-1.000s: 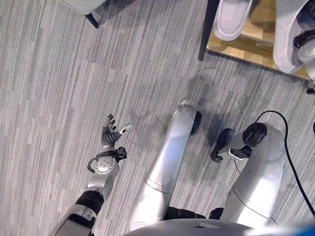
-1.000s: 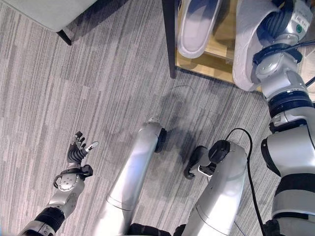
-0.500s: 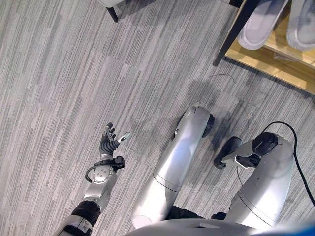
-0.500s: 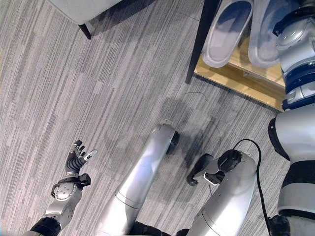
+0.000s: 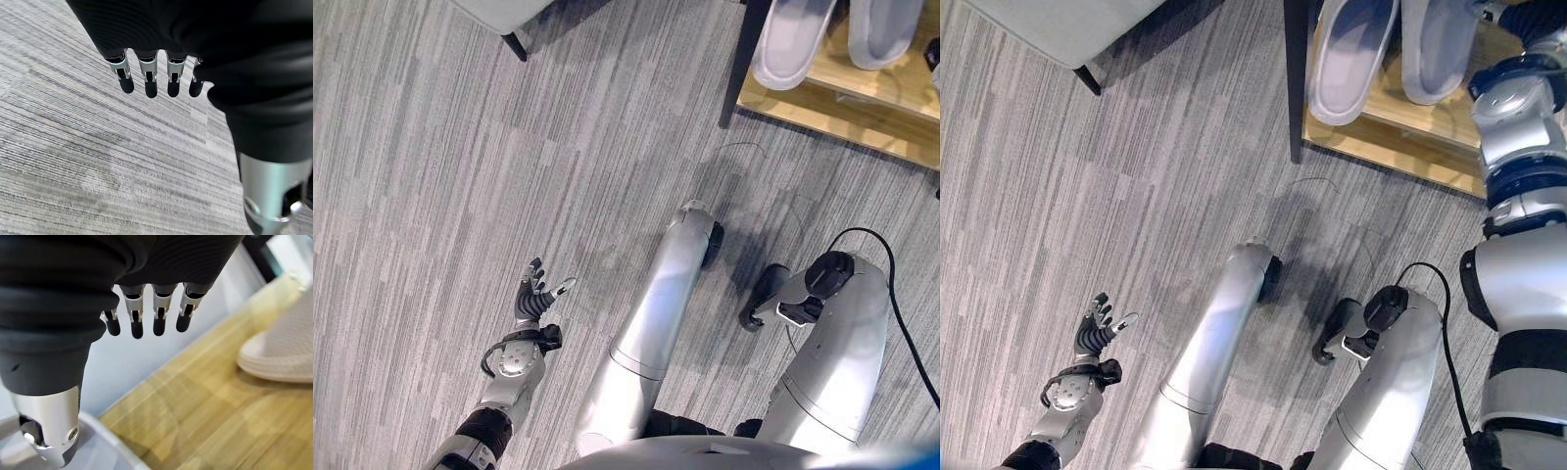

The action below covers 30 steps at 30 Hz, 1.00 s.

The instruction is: Arrange the slippers neatly on the shoe rack.

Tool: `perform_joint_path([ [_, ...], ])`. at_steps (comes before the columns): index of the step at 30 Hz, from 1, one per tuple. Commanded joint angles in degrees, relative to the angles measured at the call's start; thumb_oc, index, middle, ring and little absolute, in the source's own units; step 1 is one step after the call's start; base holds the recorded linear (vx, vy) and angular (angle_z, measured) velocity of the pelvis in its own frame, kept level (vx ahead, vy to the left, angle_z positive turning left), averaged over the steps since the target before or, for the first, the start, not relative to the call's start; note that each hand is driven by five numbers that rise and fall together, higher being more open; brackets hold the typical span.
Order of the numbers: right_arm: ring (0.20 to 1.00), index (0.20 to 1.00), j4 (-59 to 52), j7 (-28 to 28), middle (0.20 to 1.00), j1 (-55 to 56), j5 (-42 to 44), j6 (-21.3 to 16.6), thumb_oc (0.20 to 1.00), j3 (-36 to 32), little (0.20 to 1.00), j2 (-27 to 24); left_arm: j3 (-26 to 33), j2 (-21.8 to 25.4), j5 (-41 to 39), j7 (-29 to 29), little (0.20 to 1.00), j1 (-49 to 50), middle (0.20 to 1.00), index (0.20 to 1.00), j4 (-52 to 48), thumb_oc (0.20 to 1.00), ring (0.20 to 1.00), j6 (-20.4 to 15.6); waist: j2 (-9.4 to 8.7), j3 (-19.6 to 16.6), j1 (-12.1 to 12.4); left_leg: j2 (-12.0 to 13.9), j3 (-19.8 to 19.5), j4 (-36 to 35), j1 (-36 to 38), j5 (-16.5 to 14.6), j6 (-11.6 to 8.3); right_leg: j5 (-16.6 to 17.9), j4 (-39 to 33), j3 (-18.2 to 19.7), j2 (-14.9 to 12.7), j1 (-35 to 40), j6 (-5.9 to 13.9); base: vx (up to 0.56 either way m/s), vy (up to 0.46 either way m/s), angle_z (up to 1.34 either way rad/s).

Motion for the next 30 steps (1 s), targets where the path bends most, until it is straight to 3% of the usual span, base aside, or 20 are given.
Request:
perform_joint_path([
  [1, 1.000, 1.000, -3.95, -0.32, 1.000, 0.33, 4.47, -5.02, 1.000, 2.55, 1.000, 0.33, -0.53, 1.28, 1.38, 0.33, 1.000, 1.42, 1.000, 1.000, -1.61, 1.000, 1.000, -2.09, -0.13, -1.03, 0.32, -1.66, -6.10, 1.80, 2.81, -8.81, 1.37, 0.18, 1.83, 4.83, -2.24, 4.05, -4.74, -0.01, 0.010, -0.05],
  [5, 1.000, 1.000, -3.77, 2.52, 1.000, 2.70, 7.16, -6.00, 1.000, 1.98, 1.000, 1.41, -0.45, 2.03, 1.32, -0.25, 1.000, 1.77, 1.000, 1.000, -2.30, 1.000, 1.000, -1.92, -0.41, -1.03, 0.48, -1.51, -6.73, 3.30, 2.81, -9.41, 1.17, -0.05, 2.77, 4.44, -2.16, 4.13, -4.75, 0.00, 0.002, -0.07],
  [11, 1.000, 1.000, -1.51, 5.96, 1.000, 3.38, 3.07, -3.98, 1.000, 6.03, 1.000, 4.55, 0.09, 2.20, 1.05, -0.60, 1.000, 2.06, 1.000, 1.000, -2.02, 1.000, 1.000, -1.79, -0.99, -1.03, 0.40, -1.01, -7.02, 4.40, 2.81, -9.91, 1.21, 0.29, 3.46, 4.66, -1.67, 4.07, -4.48, -0.01, -0.008, -0.10],
  [23, 1.000, 1.000, -2.91, 7.26, 1.000, 8.20, -1.59, -3.39, 1.000, 6.24, 1.000, 5.87, 1.14, 2.49, 1.64, -0.75, 1.000, 1.04, 1.000, 1.000, -1.33, 1.000, 1.000, -1.40, -2.52, -1.03, -0.93, -0.05, -6.88, 6.87, 2.81, -10.90, 0.46, -0.23, 6.47, 5.75, -1.45, 3.73, -4.39, -0.01, -0.001, -0.04],
  [30, 1.000, 1.000, -20.78, 5.12, 1.000, 14.36, -10.64, -4.26, 1.000, 6.93, 1.000, 2.69, 2.86, 2.24, 2.98, 0.02, 1.000, 1.91, 1.000, 1.000, -1.68, 1.000, 1.000, -1.36, -3.49, -1.03, -1.68, 0.53, -6.96, 9.19, 2.81, -12.04, 0.45, -0.77, 8.01, 6.04, -1.12, 3.46, -4.33, 0.00, -0.004, -0.06],
])
